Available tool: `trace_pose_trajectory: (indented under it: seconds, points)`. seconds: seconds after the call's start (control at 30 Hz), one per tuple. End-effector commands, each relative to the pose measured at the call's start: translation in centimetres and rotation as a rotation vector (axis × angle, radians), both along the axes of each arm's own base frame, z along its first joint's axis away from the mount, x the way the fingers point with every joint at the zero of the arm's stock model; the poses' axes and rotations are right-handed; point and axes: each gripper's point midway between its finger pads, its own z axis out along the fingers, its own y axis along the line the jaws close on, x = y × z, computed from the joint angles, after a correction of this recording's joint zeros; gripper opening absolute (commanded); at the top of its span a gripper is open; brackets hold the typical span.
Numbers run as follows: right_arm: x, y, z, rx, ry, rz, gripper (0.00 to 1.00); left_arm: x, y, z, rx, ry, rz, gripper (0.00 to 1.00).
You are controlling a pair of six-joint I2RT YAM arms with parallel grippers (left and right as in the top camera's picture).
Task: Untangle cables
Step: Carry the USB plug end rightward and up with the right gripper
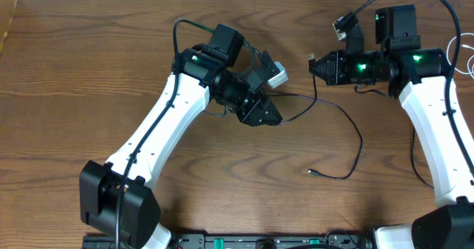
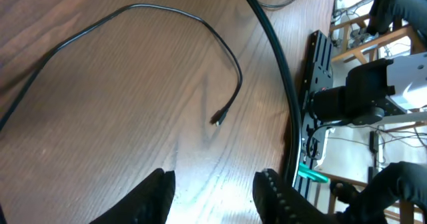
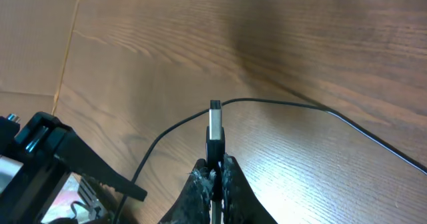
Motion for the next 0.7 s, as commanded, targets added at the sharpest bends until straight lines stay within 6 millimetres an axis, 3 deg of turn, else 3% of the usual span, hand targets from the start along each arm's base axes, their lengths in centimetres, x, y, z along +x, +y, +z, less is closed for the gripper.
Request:
trace_pose_trajectory:
  seconds: [0.0, 0.3, 0.37, 0.47, 0.67]
  points:
    - [0.1, -0.4, 1.2, 0.006, -0.037, 0.000, 0.01, 0.0, 0.4, -0.8, 0.022, -0.009, -0.014, 0.43]
    - [1.1, -2.3, 1.2, -0.005, -0.047, -0.059, 0.01, -0.2, 0.7, -1.0, 0.043, 0.004, -0.011, 0.45]
    - [1.1, -2.4, 1.2, -0.002, -0.047, -0.061, 0.01, -0.3, 0.6, -1.0, 0.040, 0.006, -0.012, 0.51]
    - [1.1, -2.4, 1.2, -0.003, -0.045, -0.060, 0.01, -0.3, 0.6, -0.9, 0.036, 0.006, -0.013, 0.72]
    - [1.5, -2.4, 1.4, 0.001, -0.063, -0.065, 0.01, -0.4, 0.4, -0.8, 0.023, 0.009, -0.018, 0.78]
